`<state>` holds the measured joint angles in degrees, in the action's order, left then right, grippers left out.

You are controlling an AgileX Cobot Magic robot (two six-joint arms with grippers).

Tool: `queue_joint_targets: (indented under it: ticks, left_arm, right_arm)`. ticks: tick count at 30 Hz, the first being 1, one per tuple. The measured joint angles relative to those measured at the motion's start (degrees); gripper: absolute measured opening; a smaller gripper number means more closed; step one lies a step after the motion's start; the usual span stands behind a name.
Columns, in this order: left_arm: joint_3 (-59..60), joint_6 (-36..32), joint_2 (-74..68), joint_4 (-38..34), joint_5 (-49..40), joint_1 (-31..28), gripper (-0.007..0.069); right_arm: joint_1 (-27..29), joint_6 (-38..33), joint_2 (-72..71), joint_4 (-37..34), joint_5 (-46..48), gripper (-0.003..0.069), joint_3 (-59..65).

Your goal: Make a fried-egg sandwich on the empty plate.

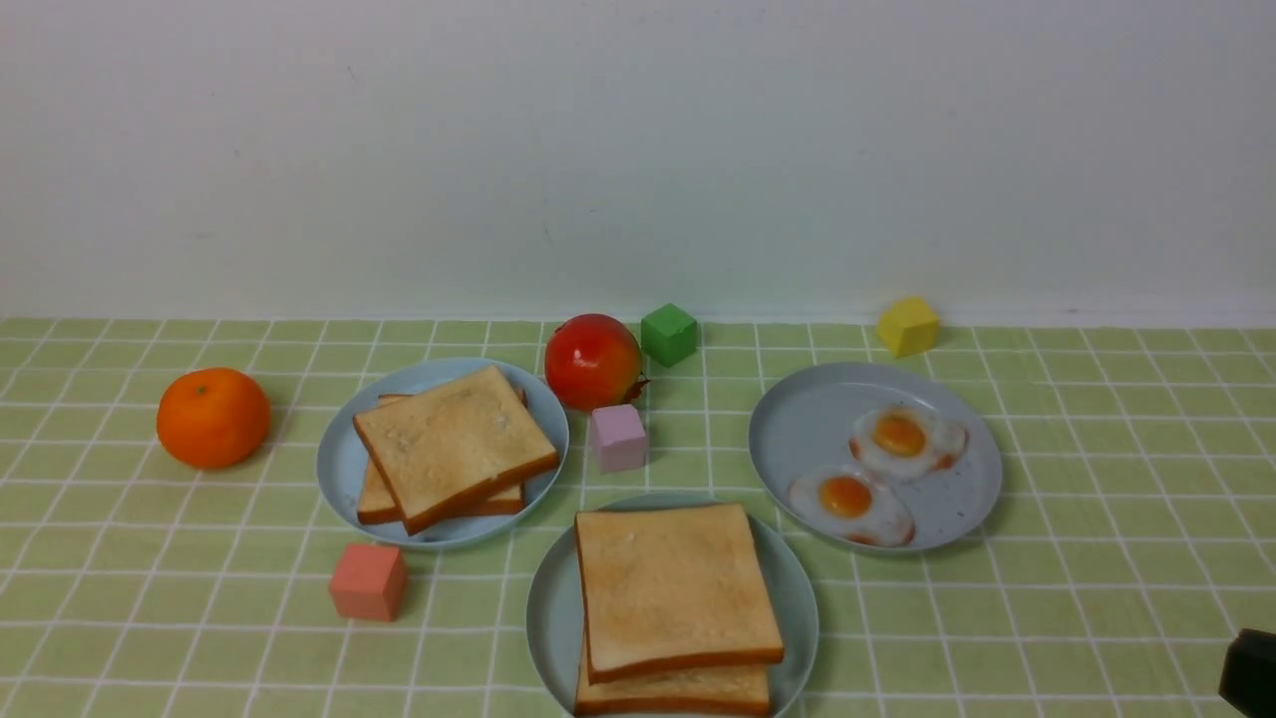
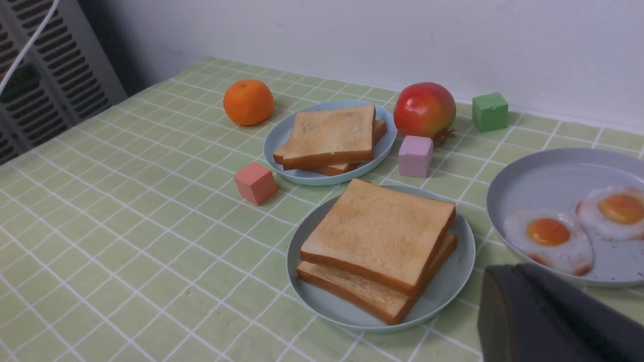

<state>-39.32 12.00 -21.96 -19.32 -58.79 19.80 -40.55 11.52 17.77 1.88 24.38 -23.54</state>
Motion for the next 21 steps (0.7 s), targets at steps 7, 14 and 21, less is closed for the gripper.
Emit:
queue_joint_targets:
  ticks: [7,14,21]
  left_arm:
    - [0.1,-0.6,0.1,1.7,-0.5,0.0,-0.0013]
    - [8.5,-3.3,5.5,13.2,13.9,-2.1,-0.0013]
    - [27.1,-3.5,19.0,15.8,30.1,-10.8,-0.0013]
  right_arm:
    - [0.0,0.0,0.0,0.0,0.0,0.0022,0.0]
    - [0.0,0.0,0.0,0.0,0.0,0.0029,0.0]
    - [0.0,0.0,0.0,0.0,0.0,0.004,0.0]
